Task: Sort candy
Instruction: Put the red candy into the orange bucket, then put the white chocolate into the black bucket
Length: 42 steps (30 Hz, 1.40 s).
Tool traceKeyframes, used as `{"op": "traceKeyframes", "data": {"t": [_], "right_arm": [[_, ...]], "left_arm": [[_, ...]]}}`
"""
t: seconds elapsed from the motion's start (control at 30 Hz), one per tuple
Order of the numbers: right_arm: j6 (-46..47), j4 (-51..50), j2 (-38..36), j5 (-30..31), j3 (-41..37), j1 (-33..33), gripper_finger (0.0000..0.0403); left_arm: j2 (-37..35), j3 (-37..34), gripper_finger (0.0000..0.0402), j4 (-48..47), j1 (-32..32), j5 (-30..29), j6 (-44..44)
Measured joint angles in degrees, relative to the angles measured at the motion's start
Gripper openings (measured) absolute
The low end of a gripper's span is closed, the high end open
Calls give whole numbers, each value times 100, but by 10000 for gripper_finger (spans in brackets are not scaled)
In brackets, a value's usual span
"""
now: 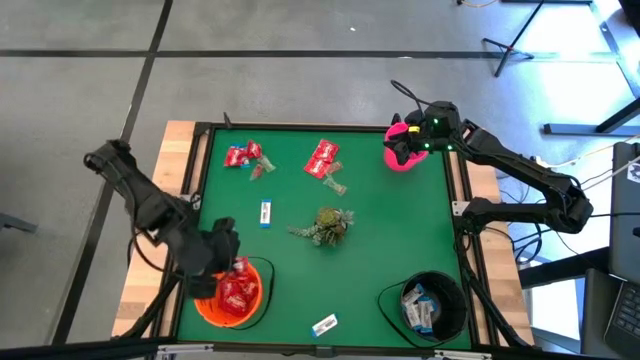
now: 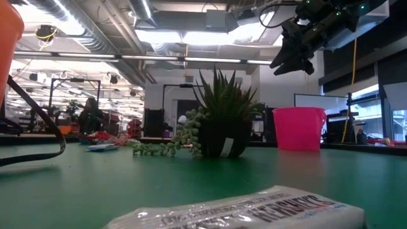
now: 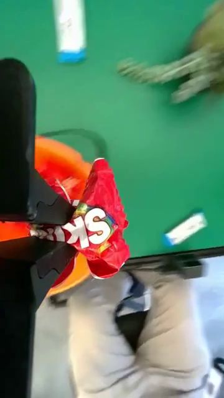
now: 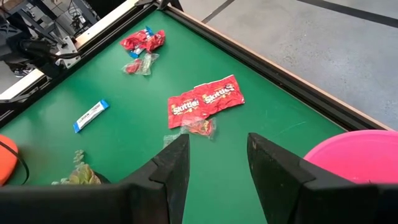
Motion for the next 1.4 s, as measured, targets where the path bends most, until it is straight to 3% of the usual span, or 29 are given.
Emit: {"op": "traceKeyframes", "data": {"t": [0.13, 0.27, 0.6, 0.77, 1.03, 1.17, 1.4], "right_arm": [[62, 31, 0, -32, 0, -1, 156], [111, 37, 0, -165, 0, 1, 156], [152, 61, -8, -251, 0, 346, 156], [154, 224, -31, -106, 0, 899, 156], [154, 989, -170, 359, 0, 1933, 156], [146, 1202, -244, 521, 88, 2467, 156], [-104, 1209, -107, 1700, 103, 3712, 156]], "left_arm": [[258, -9, 10, -268, -330, 118, -617], [557, -9, 15, -350, -560, 121, -691], [1025, -9, 108, -785, -559, -51, -838], [1031, -9, 132, -955, -482, -71, -838], [1006, -9, 134, -941, -118, 61, -1219], [980, -2, 134, -656, 159, 63, -835], [947, 2, 134, 399, 1022, -106, 295]]}}
